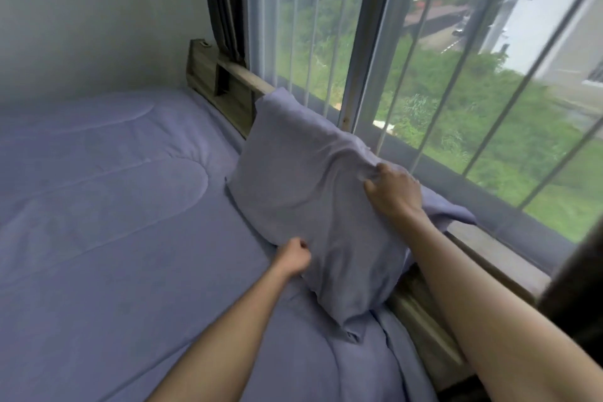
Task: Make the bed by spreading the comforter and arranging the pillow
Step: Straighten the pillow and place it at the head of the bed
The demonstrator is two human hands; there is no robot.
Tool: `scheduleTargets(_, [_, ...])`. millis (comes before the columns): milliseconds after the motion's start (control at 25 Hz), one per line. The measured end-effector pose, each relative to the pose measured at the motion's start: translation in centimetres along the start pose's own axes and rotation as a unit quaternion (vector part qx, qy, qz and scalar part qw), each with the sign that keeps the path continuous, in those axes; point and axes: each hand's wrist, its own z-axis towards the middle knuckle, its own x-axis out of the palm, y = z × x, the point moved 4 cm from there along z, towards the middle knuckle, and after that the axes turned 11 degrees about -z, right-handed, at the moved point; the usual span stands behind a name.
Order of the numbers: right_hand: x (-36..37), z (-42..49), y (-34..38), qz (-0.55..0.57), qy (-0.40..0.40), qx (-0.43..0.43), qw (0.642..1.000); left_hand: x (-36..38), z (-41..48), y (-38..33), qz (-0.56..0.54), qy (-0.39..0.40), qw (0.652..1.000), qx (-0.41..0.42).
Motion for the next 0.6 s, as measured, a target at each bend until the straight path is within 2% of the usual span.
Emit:
scheduleTargets(120, [-3.2,-5.4,-1.4,0.011,0.015,0.027,0.999,-3.0,-3.5,-5.2,0.011,-0.028,0.995,0.100])
scheduleTargets(240, [-6.9,-11.9,-1.9,0.102,-0.015,0.067,0.992,-4.1,-8.8,-8.5,0.047,-0.027,0.982,0.179])
scheduleTargets(400, [-11.2,-22.2,-1.9,0.240,-0.066,0.127,0.960,-3.9,-17.9,-10.0,0.084,0.009,0.952,0.294])
scheduleTargets(520, [-13.5,-31.2,-3.0,0.293,-0.144,0.192,0.925,-1.3,-24.5,-9.4,0.108,0.062,0.918,0.377])
scheduleTargets(600, [-14.4,-37.0,-4.6,0.323,-0.178,0.227,0.901,1.0,-28.9,-8.5,0.111,0.099,0.904,0.402])
